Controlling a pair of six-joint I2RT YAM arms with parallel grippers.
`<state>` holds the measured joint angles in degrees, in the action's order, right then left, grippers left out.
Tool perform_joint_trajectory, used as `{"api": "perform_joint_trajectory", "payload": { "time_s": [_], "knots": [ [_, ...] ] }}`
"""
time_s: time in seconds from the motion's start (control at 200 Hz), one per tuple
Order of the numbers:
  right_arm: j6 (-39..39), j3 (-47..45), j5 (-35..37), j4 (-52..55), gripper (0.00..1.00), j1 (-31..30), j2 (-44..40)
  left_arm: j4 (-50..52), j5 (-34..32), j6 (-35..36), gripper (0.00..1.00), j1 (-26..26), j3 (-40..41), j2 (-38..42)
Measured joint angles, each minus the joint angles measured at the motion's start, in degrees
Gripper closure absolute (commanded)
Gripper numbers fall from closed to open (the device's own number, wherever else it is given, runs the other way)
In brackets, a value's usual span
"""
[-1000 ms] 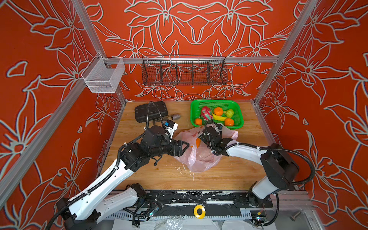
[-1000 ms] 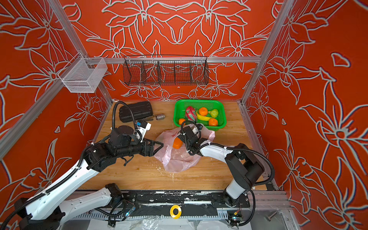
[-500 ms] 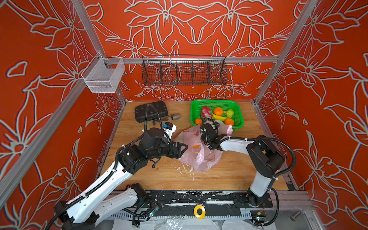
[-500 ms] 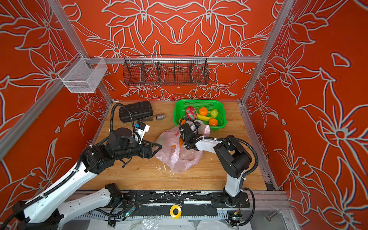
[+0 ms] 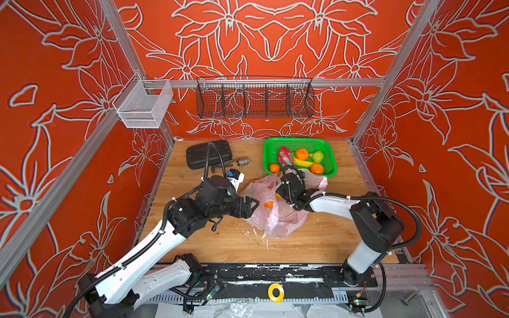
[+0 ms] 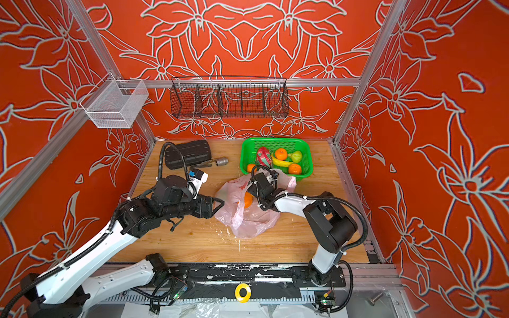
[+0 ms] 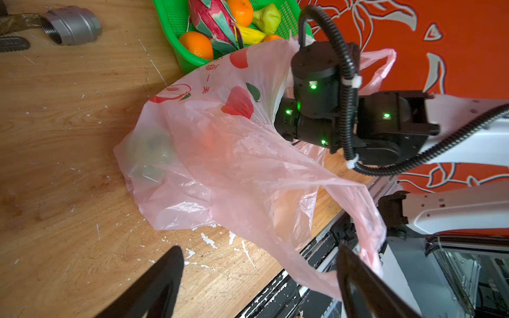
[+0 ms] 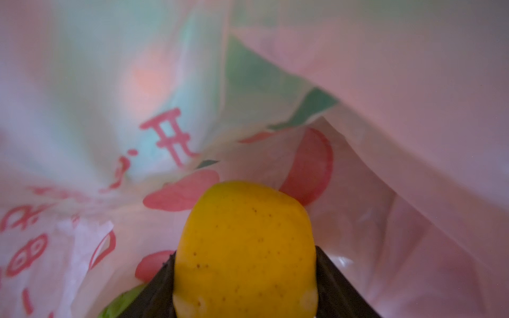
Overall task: Untie the knot of the plastic bag and take out the fruit
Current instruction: Pick up the fruit from the plastic bag.
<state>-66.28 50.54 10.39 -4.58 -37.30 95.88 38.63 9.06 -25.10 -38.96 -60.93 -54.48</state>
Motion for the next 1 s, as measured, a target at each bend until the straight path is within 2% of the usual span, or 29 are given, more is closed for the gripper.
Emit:
{"api": "perform_joint_trajectory", "payload": {
  "time_s": [0.26,0.485,1.001],
  "knots": [
    [0.9,-8.5,-3.1,1.5,0.48,-0.3,-9.8,0.2,-1.4,1.1,0.14,0.8,-5.5,-9.0],
    [1.8,-14.1,-4.1,4.1,0.48,-3.0,-16.7,-0.3,-1.4,1.9,0.14,4.0,-9.2,-15.3],
    [7.3,-12.5,-3.4,12.5,0.48,-10.4,-34.4,-3.8,0.3,4.8,0.15,8.5,-15.4,-25.7]
  ]
}}
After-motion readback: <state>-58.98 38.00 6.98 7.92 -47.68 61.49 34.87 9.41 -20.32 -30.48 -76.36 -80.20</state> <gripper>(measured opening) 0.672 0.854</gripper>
